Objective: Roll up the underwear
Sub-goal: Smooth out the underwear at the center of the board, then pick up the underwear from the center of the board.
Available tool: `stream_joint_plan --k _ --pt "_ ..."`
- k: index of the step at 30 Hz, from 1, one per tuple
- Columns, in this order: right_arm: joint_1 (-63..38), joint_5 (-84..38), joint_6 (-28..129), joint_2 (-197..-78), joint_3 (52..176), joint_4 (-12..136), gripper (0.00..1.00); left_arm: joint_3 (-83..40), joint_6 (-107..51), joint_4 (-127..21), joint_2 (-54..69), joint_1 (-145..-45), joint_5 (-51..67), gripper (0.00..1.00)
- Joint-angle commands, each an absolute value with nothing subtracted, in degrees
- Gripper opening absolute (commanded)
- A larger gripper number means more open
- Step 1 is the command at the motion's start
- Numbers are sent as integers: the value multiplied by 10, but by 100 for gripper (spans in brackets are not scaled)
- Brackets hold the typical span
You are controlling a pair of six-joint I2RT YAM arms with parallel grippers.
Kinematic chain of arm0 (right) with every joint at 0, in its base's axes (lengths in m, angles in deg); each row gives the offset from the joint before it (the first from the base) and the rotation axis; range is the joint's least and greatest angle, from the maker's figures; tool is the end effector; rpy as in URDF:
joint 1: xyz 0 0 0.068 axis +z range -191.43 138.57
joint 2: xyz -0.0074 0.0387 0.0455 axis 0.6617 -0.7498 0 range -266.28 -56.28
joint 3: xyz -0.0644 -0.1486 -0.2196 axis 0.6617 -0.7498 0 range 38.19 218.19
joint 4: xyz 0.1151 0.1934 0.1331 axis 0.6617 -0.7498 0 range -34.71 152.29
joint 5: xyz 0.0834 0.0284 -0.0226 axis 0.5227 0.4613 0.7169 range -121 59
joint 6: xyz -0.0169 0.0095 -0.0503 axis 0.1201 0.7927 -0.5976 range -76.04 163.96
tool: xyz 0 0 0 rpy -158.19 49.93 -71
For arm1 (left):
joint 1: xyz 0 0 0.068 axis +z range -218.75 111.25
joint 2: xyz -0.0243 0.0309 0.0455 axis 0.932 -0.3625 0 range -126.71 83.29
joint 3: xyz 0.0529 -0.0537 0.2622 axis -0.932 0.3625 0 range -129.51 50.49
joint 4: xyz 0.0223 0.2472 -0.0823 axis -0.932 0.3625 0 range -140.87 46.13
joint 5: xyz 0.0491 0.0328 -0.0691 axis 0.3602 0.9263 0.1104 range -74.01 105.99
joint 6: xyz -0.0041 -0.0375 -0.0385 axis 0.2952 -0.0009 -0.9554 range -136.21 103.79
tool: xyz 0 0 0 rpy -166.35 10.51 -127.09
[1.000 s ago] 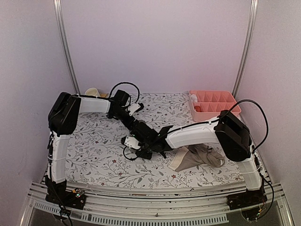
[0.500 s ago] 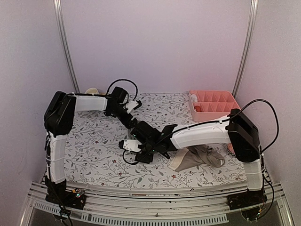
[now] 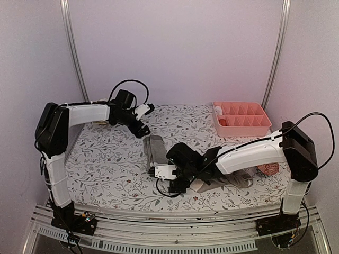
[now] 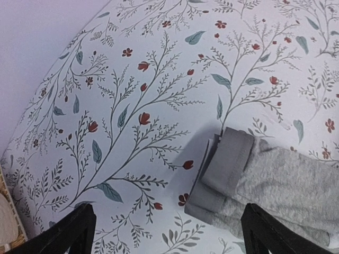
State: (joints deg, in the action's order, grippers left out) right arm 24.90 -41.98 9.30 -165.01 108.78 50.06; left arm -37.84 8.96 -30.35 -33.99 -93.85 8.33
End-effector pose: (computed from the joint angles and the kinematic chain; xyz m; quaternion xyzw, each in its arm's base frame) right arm 0.1684 0.3674 0.1755 -0.7019 0.6208 0.0055 0.3492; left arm 0.4105 -0.1975 0.1990 0.4185 0.8375 -0.0624 0.3457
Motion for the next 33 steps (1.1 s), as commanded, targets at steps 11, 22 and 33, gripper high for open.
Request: stream_joint_plan --k 11,22,33 --pt "247 -404 170 -1481 984 594 99 58 451 -545 -1 -1025 -46 98" --pt "221 -434 238 -1317 866 666 99 113 496 -592 -49 -1108 23 98" --pt "218 -448 246 -1319 863 668 99 140 503 -662 -117 -1156 114 96"
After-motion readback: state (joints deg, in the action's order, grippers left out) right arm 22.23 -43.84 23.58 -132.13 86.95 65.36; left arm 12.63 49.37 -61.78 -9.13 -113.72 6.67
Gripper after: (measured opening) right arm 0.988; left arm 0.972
